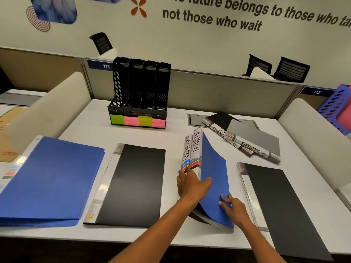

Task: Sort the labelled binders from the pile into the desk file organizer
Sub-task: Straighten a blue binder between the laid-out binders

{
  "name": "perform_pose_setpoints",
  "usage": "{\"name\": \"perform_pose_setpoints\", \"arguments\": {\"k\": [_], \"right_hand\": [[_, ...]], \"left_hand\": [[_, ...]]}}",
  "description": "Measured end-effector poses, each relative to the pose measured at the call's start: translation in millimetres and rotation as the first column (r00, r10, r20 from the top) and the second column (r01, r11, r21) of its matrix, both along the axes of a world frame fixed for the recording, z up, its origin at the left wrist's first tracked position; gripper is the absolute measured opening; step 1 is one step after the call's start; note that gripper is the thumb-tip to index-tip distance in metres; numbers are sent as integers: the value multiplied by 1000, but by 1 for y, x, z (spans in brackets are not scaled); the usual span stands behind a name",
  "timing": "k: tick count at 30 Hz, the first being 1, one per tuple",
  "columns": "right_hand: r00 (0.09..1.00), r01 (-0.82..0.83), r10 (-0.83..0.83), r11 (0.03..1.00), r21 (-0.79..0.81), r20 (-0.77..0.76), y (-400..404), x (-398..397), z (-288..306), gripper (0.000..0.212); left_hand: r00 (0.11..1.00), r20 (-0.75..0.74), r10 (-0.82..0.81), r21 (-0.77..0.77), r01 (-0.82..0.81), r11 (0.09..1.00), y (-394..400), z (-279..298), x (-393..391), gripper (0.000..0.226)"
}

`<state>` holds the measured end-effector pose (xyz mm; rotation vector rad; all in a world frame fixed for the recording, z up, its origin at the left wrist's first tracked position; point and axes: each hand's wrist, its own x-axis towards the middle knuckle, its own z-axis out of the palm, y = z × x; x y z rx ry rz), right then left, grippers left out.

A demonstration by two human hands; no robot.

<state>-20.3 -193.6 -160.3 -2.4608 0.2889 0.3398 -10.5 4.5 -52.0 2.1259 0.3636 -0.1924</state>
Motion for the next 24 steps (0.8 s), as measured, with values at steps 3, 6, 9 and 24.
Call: {"name": "perform_pose_setpoints", "arguments": {"k": [3, 6, 9, 24], "right_hand": [[1000, 16, -15, 999, 47, -23, -3, 2, 1, 46], [999, 26, -25, 998, 59, -25, -2, 1, 1, 46], [999, 25, -23, 998, 57, -30, -2, 2, 2, 47], [1000, 22, -22, 999, -26, -4, -3, -2, -1, 49]], "left_hand": [[1000, 3, -22, 14, 22, 1000, -3, 2, -2, 83], [1000, -8, -23, 1, 23, 1000, -1, 1, -1, 82], [1000, -23, 7, -34, -8, 999, 2, -2, 0, 79], [972, -202, 120, -177, -157, 972, 29, -52, -12, 55]]}}
